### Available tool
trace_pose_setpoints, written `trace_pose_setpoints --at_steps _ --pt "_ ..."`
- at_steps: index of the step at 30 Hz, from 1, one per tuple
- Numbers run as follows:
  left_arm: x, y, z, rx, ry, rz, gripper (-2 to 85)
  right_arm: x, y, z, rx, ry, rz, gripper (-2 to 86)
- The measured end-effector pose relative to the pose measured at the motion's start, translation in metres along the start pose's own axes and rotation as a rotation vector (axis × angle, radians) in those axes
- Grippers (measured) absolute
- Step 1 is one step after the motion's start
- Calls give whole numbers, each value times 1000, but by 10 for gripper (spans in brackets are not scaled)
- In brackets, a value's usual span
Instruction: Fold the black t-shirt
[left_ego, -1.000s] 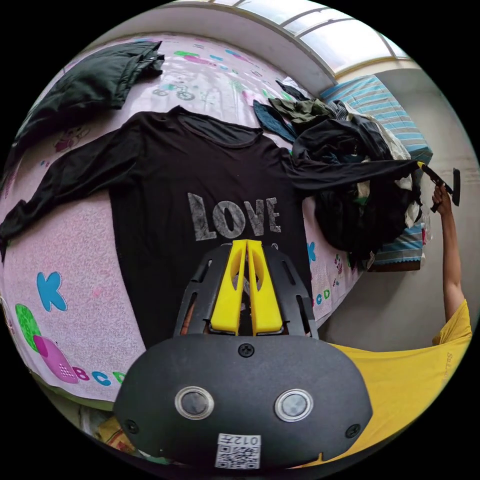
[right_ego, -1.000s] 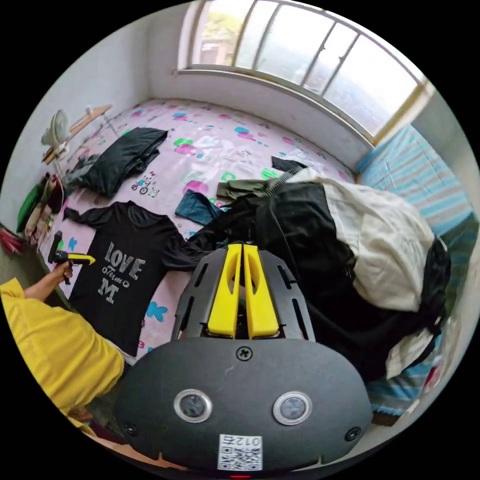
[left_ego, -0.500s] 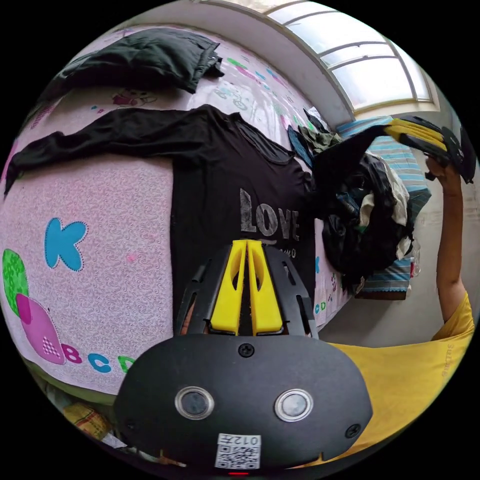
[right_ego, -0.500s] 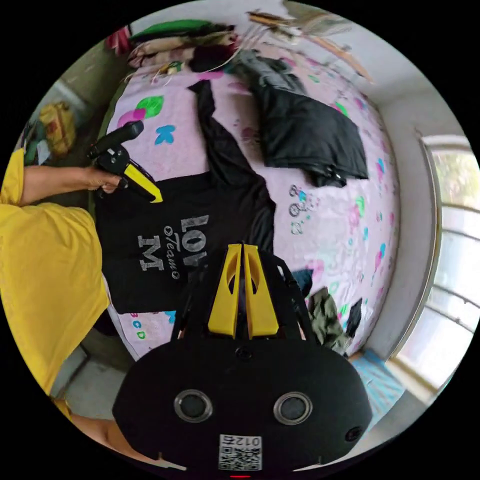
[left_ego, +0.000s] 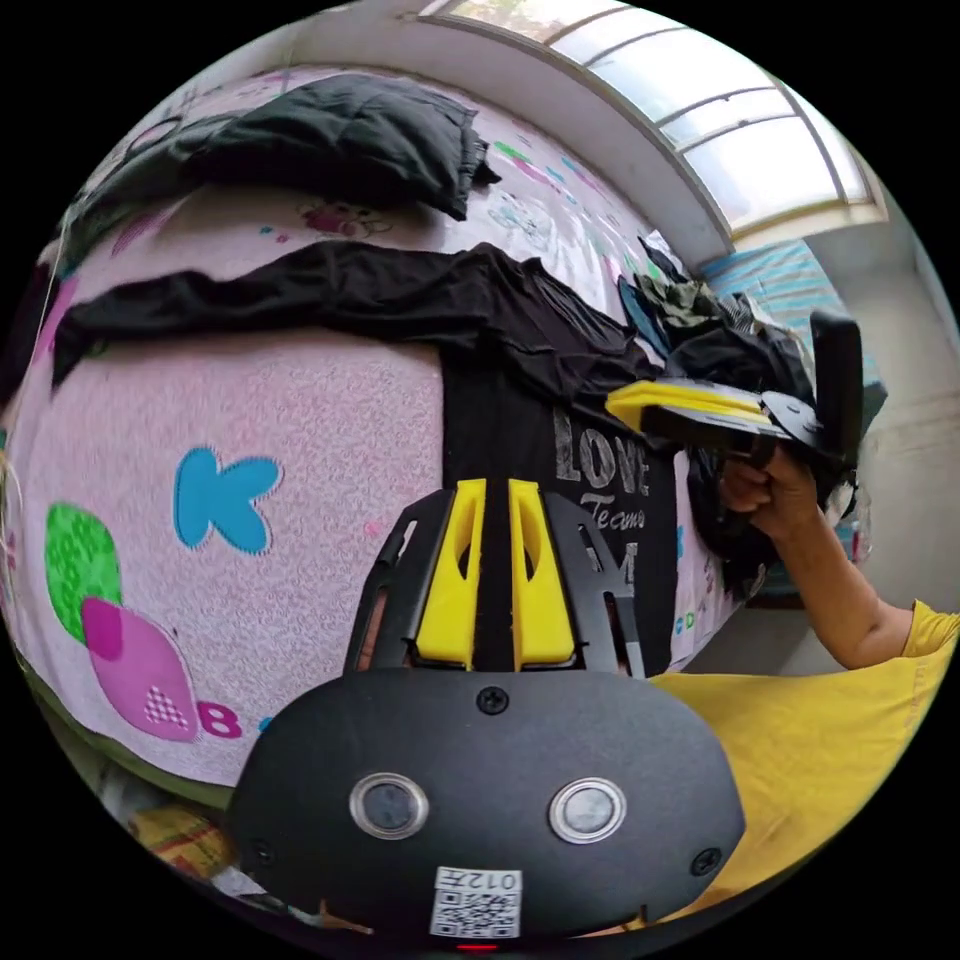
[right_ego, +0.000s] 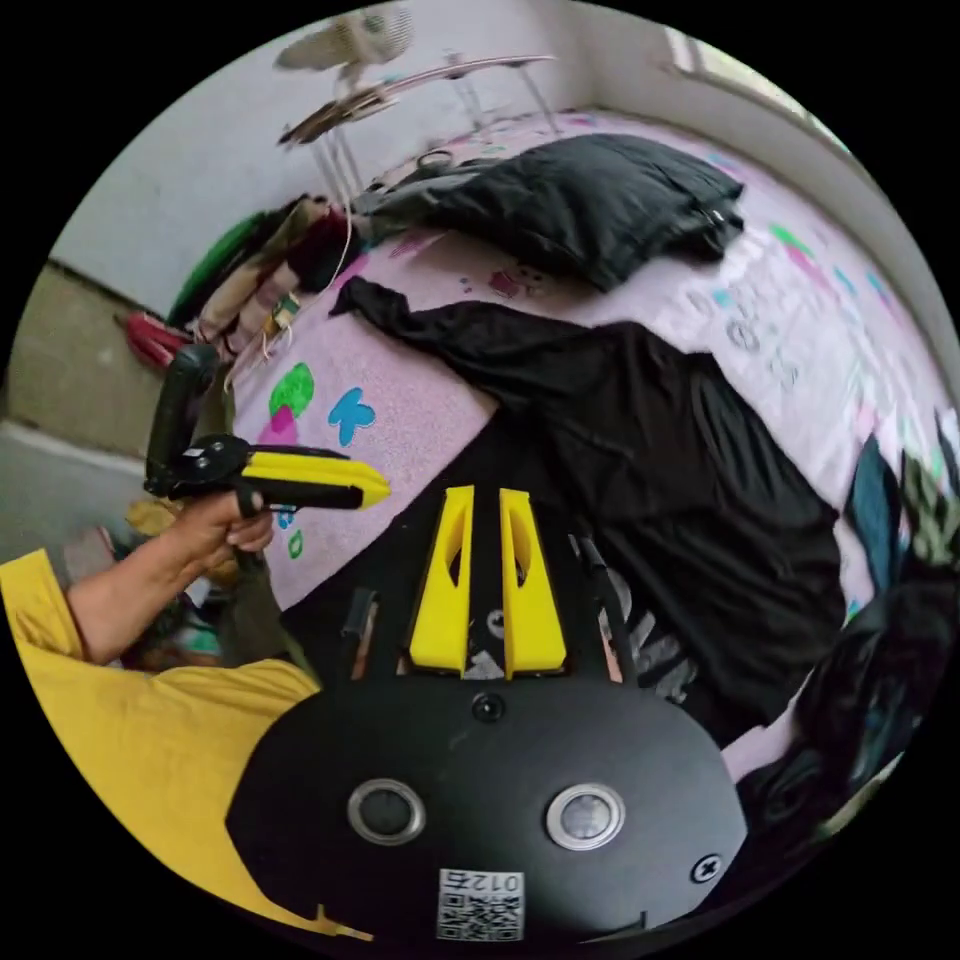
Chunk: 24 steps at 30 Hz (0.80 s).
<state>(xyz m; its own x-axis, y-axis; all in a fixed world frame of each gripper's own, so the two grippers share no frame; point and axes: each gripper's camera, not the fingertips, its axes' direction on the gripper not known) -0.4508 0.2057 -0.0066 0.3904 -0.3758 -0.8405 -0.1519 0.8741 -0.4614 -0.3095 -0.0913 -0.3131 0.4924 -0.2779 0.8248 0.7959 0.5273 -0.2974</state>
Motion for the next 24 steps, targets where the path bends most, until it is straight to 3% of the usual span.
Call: trace_pose_setpoints --at_steps 8,24 --pt "111 -64 79 -78 -421 545 57 155 105 4 -9 -49 311 11" --pt "188 -176 165 -318 -458 980 86 277 108 66 3 -195 356 5"
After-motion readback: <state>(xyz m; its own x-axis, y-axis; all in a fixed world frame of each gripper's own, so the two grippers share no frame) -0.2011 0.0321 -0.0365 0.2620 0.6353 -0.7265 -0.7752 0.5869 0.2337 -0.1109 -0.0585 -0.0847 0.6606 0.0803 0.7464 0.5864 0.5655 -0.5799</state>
